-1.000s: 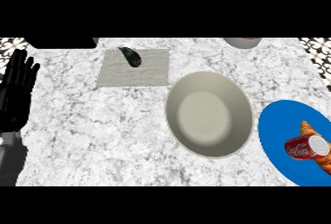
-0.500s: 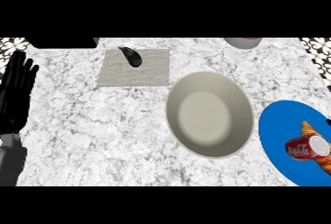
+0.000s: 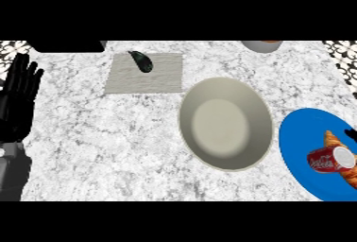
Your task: Pick the can from the plate and place it in the bowl
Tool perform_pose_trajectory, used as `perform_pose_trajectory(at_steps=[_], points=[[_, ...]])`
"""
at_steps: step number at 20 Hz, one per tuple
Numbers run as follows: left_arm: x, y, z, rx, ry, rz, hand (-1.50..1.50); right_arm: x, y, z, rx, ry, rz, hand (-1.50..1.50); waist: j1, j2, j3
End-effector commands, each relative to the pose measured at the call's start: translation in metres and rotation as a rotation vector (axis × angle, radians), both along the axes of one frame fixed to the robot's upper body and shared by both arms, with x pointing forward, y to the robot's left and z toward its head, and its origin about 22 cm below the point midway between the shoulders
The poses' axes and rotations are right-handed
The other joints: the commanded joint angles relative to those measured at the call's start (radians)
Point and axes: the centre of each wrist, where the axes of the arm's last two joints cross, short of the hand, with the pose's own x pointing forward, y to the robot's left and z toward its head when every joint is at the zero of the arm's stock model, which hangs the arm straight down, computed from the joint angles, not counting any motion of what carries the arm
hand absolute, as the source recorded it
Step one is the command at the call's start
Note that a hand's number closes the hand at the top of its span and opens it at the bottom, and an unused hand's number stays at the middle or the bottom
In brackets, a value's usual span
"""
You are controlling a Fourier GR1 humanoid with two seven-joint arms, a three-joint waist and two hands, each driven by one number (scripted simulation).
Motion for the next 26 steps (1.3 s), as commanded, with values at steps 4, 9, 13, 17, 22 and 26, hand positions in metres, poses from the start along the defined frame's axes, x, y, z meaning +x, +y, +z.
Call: perform_pose_trajectory(at_steps=[4,9,13,17,22,26], points=[[-0.003,-0.002,0.019,0.007,0.004,-0.010,0.00,0.019,-0.007,-0.029,-0.011,0.016,0.033,-1.50,0.007,0.000,0.000],[-0.004,0.028,0.002,-0.006,0.006,-0.004,0.00,0.010,-0.002,-0.051,-0.014,0.049,0.015,-1.50,0.002,0.001,0.000],[-0.007,-0.005,0.019,-0.004,-0.003,-0.003,0.00,0.014,-0.003,-0.062,-0.020,0.057,0.007,-1.50,0.005,-0.001,0.000],[-0.008,0.014,-0.001,0.000,-0.009,-0.003,0.00,0.022,-0.019,-0.064,-0.006,0.054,0.000,-1.50,0.003,0.000,0.000],[-0.009,-0.002,-0.010,0.010,-0.005,0.006,0.00,0.029,-0.006,-0.083,-0.020,0.079,-0.038,-1.50,0.003,0.000,0.000],[-0.002,0.005,-0.006,0.016,-0.003,0.006,0.00,0.039,-0.018,-0.075,-0.018,0.098,-0.065,-1.50,0.003,0.000,0.000]])
